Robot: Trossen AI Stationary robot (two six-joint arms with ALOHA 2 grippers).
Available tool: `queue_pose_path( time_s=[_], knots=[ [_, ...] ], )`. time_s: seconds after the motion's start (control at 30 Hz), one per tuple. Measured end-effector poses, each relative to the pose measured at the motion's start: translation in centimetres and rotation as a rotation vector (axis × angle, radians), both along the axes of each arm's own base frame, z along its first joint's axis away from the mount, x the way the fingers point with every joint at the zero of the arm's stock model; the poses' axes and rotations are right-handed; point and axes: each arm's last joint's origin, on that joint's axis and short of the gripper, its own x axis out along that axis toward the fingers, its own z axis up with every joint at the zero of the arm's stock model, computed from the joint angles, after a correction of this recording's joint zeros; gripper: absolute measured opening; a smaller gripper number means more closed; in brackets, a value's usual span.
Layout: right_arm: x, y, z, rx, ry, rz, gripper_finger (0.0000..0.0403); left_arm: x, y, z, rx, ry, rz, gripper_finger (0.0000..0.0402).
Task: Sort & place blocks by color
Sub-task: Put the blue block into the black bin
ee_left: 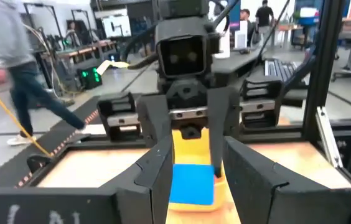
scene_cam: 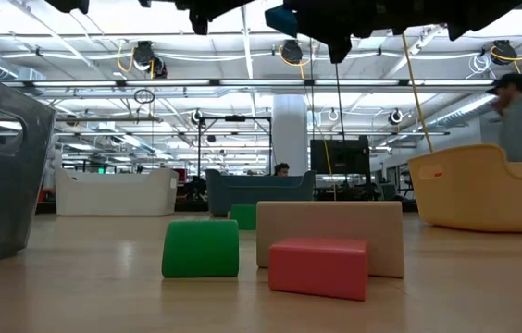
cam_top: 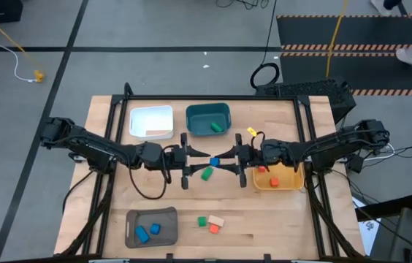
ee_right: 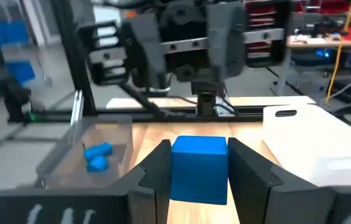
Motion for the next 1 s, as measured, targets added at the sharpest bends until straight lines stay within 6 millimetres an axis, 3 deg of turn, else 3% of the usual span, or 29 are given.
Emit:
queue_pose_path(
  time_s=[0.23, 0.87, 1.0],
  knots=[
    [0.0, 0.1, 0.3, -0.071, -0.041, 0.017, 0.0108, 0.1, -0.6, -1.2, 0.1, 0.097, -0.025, 0.0141],
    [0.0, 0.2, 0.5, -0.12, -0.07, 0.064, 0.0108, 0.2, -0.5, -0.7, 0.175, 0.052, -0.017, 0.0142],
    [0.0, 0.2, 0.5, -0.131, -0.069, 0.065, 0.0108, 0.2, -0.5, -0.7, 0.159, 0.053, -0.016, 0.0161]
  ],
)
